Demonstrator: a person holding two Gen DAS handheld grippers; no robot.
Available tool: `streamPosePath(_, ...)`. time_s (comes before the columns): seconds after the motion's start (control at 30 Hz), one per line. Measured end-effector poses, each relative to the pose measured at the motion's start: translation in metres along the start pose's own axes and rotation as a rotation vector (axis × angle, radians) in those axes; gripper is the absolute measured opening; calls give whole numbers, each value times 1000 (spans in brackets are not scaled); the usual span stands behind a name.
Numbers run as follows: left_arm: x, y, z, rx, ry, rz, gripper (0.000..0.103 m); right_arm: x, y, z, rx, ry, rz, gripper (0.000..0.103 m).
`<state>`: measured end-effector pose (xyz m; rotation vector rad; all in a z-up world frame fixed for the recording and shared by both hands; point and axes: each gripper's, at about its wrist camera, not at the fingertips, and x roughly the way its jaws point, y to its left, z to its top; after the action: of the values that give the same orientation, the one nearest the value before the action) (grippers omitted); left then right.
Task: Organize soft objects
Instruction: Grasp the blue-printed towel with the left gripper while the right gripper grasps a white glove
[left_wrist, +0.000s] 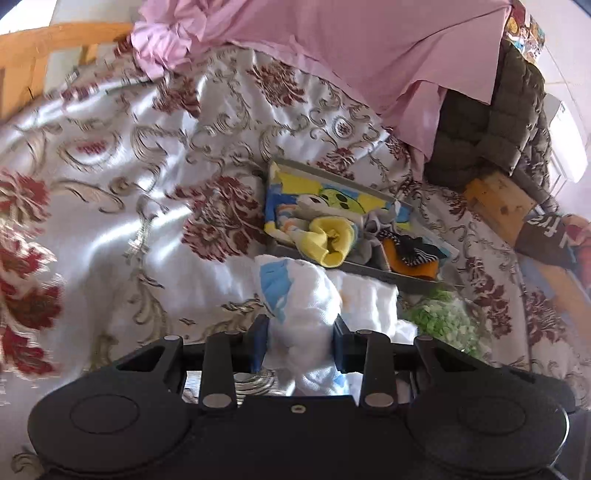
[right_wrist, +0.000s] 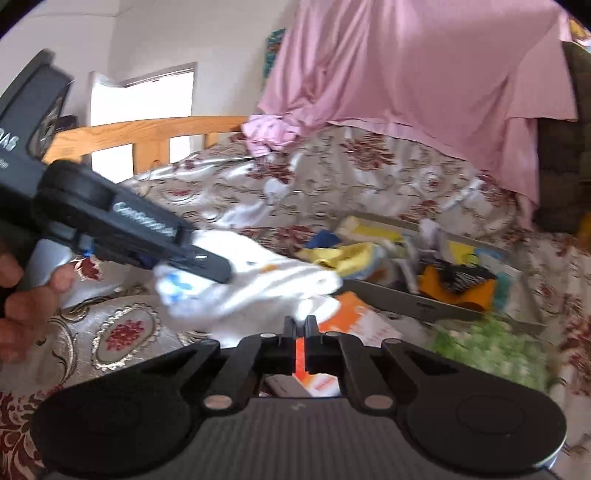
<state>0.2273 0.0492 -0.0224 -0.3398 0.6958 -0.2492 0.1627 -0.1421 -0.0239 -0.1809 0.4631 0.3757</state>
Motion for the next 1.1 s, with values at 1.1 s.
streamPosePath(1.1, 1, -9, -21, 113, 116, 358, 51, 36, -48, -23, 268, 91, -45, 39)
